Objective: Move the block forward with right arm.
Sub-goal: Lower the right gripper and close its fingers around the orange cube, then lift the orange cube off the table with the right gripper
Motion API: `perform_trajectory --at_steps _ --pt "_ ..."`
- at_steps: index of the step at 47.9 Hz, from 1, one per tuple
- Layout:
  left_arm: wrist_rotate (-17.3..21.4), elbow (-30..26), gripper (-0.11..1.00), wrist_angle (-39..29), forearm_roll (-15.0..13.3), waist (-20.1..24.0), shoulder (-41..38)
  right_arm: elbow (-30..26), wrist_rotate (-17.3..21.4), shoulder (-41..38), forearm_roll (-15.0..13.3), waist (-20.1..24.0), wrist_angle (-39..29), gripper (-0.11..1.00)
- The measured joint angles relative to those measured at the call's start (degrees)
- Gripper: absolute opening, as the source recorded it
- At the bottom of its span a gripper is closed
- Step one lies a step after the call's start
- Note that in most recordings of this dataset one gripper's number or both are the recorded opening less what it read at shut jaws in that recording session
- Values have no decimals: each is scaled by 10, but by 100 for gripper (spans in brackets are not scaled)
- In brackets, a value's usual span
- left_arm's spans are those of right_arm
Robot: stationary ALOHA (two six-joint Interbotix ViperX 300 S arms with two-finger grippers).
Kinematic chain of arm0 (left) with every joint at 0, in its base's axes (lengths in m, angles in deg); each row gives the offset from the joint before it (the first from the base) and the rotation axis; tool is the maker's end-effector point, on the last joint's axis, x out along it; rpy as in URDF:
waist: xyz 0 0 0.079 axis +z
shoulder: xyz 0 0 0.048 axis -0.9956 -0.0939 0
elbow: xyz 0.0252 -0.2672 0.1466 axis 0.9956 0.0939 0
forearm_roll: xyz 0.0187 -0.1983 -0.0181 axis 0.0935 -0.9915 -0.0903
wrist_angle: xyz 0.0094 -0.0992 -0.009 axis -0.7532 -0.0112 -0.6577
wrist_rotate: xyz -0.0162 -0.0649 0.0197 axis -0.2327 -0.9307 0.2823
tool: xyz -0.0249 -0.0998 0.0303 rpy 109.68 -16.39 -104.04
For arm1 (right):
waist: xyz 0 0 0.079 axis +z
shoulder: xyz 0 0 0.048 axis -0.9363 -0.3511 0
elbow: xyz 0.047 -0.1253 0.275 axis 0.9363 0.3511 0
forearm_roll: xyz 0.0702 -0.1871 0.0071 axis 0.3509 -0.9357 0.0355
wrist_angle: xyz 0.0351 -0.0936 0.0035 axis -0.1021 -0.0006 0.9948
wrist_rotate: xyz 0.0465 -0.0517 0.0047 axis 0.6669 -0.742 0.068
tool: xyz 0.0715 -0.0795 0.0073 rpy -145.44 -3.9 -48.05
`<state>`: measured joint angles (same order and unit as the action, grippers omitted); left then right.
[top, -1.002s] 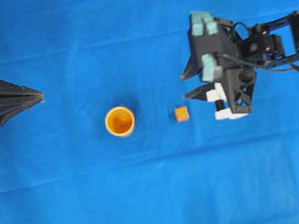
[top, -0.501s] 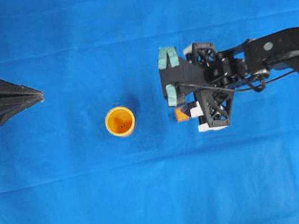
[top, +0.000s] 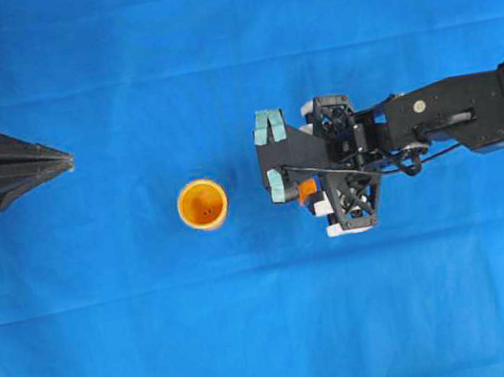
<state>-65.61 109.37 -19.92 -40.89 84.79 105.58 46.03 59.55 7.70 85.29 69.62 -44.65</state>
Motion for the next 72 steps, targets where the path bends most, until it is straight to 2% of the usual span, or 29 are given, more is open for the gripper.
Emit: perform_trajectory --at_steps 47,59,65,72 --pt "0 -3 1 0 -1 0 2 1 0 -43 0 11 44 60" --pt "-1 -5 1 0 -1 0 3 18 0 -45 1 11 55 59" --pt "-1 -5 1 -2 -1 0 2 25 0 -45 1 11 56 56" --pt "-1 -5 1 -3 -1 0 3 25 0 -45 0 11 58 42"
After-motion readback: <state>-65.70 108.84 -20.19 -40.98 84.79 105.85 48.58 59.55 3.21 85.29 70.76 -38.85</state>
